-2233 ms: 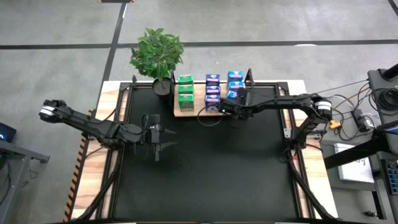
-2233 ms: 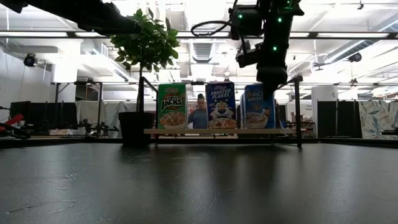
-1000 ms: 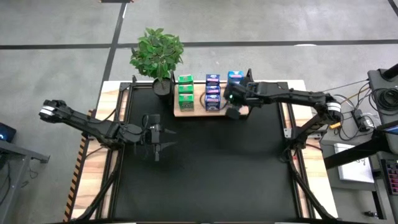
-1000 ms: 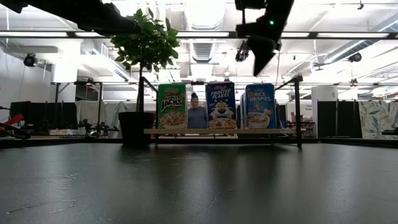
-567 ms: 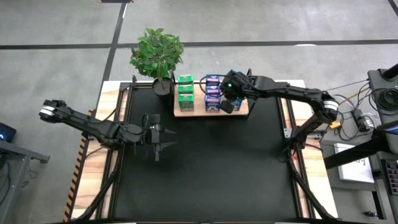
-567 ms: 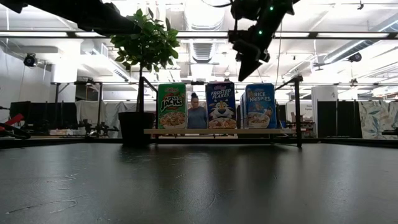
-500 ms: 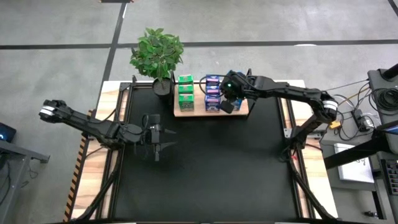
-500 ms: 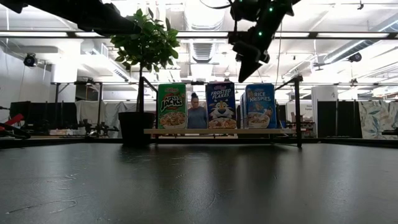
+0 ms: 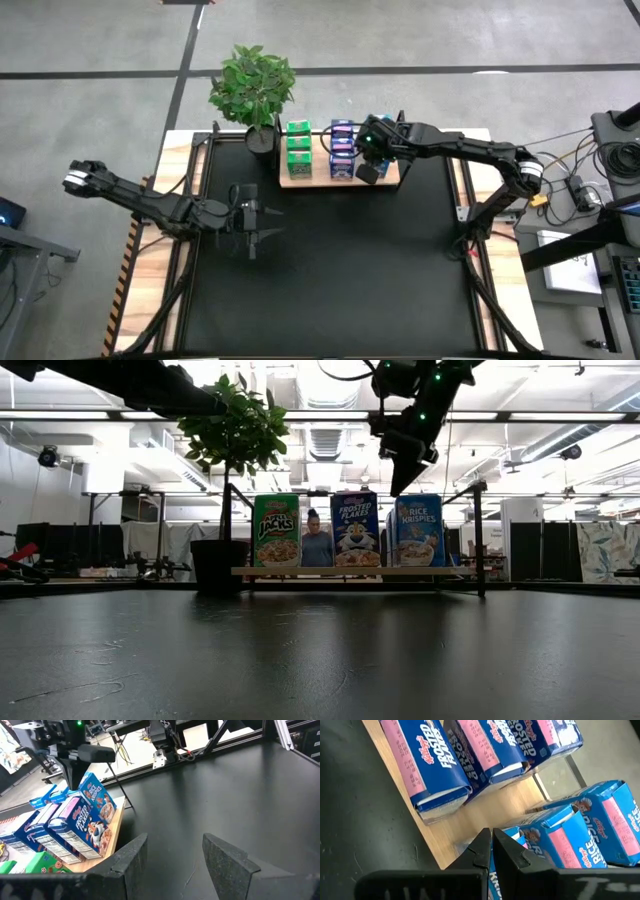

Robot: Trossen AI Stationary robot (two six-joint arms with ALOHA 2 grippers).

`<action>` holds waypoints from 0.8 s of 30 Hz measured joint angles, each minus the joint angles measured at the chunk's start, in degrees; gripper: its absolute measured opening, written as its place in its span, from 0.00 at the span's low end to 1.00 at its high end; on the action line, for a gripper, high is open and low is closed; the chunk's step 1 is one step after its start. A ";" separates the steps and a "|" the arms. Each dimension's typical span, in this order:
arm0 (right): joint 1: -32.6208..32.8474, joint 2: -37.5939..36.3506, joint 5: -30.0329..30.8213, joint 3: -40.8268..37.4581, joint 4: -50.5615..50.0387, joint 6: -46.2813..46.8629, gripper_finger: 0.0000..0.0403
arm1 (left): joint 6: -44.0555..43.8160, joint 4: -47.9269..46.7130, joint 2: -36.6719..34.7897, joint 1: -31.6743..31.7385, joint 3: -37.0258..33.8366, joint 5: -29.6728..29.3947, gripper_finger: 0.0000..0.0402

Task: Stack cereal on shelf
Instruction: Put the light blue cereal box aligned with the light blue cereal boxes on the shelf

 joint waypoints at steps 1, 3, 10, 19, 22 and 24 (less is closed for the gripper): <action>0.00 0.00 0.05 0.00 -0.27 0.11 0.02 | 0.00 0.00 0.00 0.00 0.00 0.00 0.43; 0.00 0.00 0.53 -0.10 -0.36 0.37 0.02 | 0.00 -0.02 0.00 0.00 0.00 0.00 0.43; 0.00 0.00 2.54 -0.55 -0.61 0.09 0.02 | 0.00 -0.02 0.00 0.00 0.00 0.00 0.43; 0.03 -0.10 2.54 -0.55 -1.95 0.11 0.02 | 0.00 -0.02 -0.01 0.00 0.00 0.00 0.43; 0.56 -0.37 2.54 -0.55 -1.17 -0.42 0.02 | 0.00 -0.01 0.00 0.00 0.00 0.00 0.43; 1.12 -0.73 2.52 -0.52 -0.75 -0.54 0.02 | 0.00 -0.02 0.00 0.00 0.00 0.00 0.43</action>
